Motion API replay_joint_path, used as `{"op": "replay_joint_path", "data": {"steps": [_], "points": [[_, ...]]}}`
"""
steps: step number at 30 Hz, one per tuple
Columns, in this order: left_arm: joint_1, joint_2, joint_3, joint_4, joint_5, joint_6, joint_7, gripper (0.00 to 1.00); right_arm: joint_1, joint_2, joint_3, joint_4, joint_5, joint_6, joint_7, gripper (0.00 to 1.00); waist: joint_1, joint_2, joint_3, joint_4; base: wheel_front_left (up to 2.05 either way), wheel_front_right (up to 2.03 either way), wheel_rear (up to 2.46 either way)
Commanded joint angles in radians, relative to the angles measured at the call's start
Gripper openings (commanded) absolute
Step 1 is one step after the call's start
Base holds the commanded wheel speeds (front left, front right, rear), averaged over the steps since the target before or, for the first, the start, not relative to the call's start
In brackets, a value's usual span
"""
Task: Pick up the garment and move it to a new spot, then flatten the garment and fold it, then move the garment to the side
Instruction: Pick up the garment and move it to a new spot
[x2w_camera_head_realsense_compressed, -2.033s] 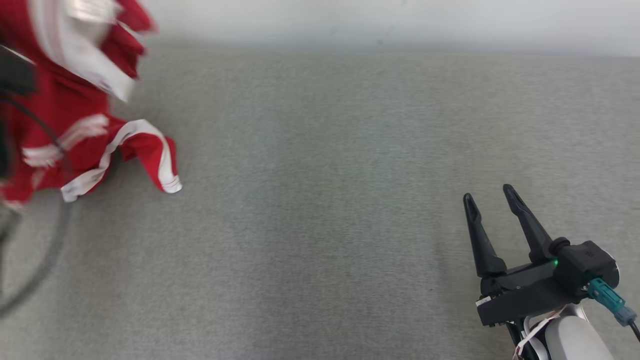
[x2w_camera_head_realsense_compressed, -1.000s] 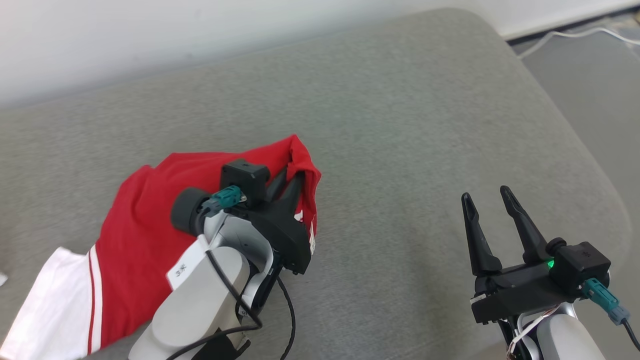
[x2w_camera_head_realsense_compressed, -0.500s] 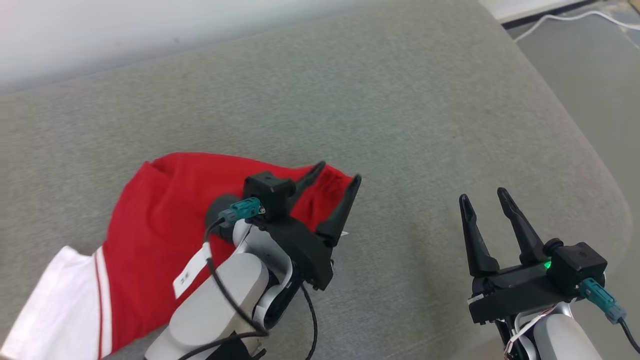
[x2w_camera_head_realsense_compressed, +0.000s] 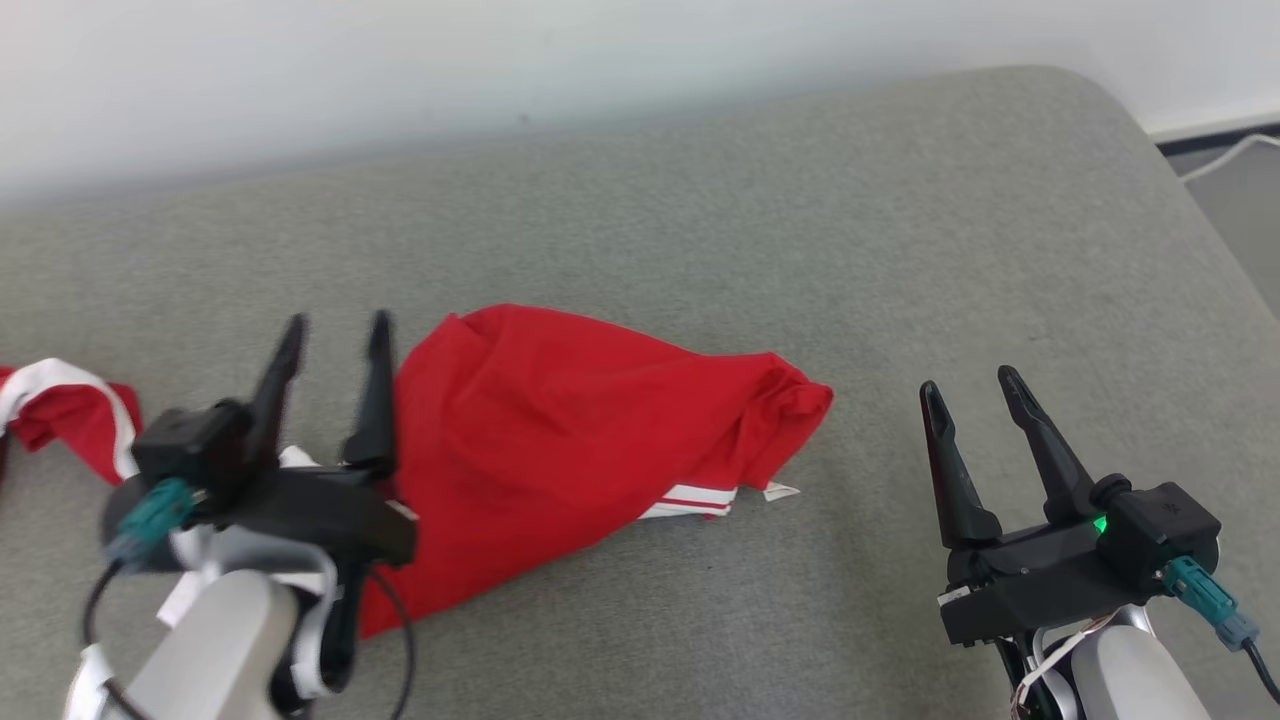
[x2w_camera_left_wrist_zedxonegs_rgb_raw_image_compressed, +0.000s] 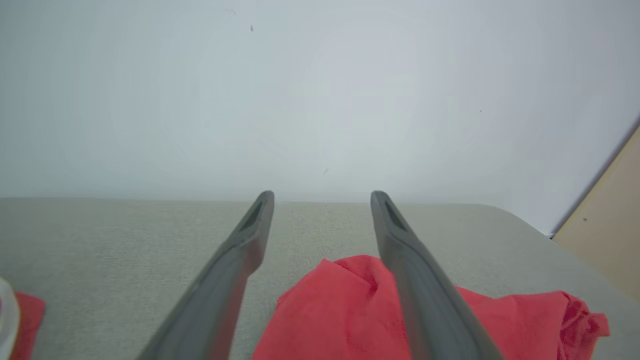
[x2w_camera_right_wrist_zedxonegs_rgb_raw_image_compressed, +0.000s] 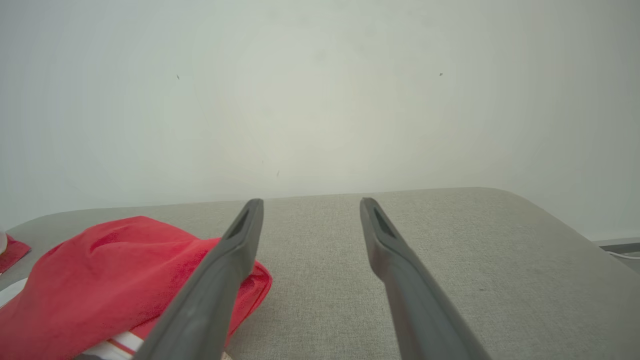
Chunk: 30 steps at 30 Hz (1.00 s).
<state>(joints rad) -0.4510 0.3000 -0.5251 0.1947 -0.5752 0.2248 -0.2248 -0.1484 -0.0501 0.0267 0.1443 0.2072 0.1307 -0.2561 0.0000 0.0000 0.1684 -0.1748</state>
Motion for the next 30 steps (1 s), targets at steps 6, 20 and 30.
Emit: {"op": "replay_joint_path", "data": {"steps": [6, 20, 30], "points": [[0.105, 0.085, 0.081, -0.047, 0.013, 0.059, -0.026, 1.0, 0.018, -0.006, -0.003, -0.005, -0.013, 0.0, 0.006, 1.0, 0.0, 0.0, -0.056, 0.076, 0.0, 0.0, 0.0], [0.323, 0.2, 0.073, -0.14, -0.006, 0.038, -0.011, 1.0, 0.105, -0.02, 0.03, 0.011, -0.022, 0.0, 0.034, 1.0, 0.0, 0.0, -0.154, 0.105, 0.0, 0.0, 0.0], [0.418, 0.183, 0.108, -0.185, -0.037, 0.074, -0.027, 1.0, 0.18, -0.011, 0.028, -0.043, -0.035, 0.0, 0.06, 1.0, 0.0, 0.0, -0.185, 0.104, 0.0, 0.0, 0.0]]}}
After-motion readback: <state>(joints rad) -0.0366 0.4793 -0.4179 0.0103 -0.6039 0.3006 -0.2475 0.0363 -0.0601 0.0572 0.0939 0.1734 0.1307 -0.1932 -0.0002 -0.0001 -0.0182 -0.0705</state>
